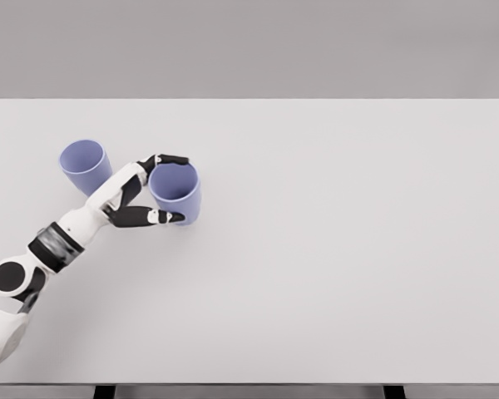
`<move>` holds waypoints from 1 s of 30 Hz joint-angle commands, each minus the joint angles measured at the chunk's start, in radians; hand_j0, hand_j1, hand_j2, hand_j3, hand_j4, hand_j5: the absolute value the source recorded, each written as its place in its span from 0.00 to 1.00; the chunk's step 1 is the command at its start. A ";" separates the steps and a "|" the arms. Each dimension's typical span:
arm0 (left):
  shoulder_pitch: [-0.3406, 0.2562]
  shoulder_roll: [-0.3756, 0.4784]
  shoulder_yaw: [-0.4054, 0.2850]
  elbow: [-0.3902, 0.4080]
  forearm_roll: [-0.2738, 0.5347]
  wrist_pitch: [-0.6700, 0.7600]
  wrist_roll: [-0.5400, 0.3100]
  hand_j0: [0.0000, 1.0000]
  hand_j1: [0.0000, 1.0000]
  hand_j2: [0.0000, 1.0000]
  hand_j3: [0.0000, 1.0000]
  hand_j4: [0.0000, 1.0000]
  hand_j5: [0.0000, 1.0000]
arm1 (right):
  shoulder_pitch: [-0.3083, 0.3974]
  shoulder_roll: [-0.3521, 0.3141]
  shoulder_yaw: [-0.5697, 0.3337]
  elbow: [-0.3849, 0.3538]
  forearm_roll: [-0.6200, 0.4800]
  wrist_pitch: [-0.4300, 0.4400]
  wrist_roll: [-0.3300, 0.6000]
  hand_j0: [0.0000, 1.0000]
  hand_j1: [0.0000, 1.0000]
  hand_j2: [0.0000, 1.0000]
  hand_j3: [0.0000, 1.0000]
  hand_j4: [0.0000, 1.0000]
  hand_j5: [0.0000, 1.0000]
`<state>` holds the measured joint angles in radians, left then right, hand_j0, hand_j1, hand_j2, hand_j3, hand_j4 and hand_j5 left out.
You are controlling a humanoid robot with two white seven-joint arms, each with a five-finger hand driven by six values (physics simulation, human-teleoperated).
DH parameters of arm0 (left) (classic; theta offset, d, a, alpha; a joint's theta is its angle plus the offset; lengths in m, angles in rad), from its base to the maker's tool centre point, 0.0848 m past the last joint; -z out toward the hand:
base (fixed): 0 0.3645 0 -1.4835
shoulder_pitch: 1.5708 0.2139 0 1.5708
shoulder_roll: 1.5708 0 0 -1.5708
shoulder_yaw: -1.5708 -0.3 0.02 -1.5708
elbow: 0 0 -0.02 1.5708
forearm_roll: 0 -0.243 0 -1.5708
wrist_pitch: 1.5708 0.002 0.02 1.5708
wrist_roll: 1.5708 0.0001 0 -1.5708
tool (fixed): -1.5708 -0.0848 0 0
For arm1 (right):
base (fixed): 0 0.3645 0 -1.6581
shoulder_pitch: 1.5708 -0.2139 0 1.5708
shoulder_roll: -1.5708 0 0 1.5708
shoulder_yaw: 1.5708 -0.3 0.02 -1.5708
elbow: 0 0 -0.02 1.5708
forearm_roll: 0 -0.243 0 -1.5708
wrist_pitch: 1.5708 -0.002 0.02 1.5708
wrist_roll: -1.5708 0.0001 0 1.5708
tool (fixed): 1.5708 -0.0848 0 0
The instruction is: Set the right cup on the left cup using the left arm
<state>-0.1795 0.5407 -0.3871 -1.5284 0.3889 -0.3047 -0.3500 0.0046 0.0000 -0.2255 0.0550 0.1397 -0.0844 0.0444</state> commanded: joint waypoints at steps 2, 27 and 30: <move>-0.002 0.028 0.001 -0.022 0.036 0.004 0.000 0.73 0.73 0.73 0.73 0.73 0.73 | 0.000 0.000 0.000 0.000 0.000 0.000 0.000 1.00 1.00 1.00 1.00 1.00 1.00; -0.103 0.145 0.040 -0.081 0.151 0.091 0.000 0.73 0.73 0.73 0.73 0.73 0.73 | 0.000 0.000 0.000 0.000 0.000 0.000 0.000 1.00 1.00 1.00 1.00 1.00 1.00; -0.112 0.182 0.047 -0.076 0.186 0.091 0.000 0.73 0.73 0.73 0.73 0.73 0.73 | 0.000 0.000 0.000 -0.001 0.000 0.000 0.000 1.00 1.00 1.00 1.00 1.00 1.00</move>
<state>-0.2930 0.7050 -0.3440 -1.6066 0.5534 -0.2159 -0.3499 0.0046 0.0000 -0.2255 0.0548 0.1397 -0.0843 0.0444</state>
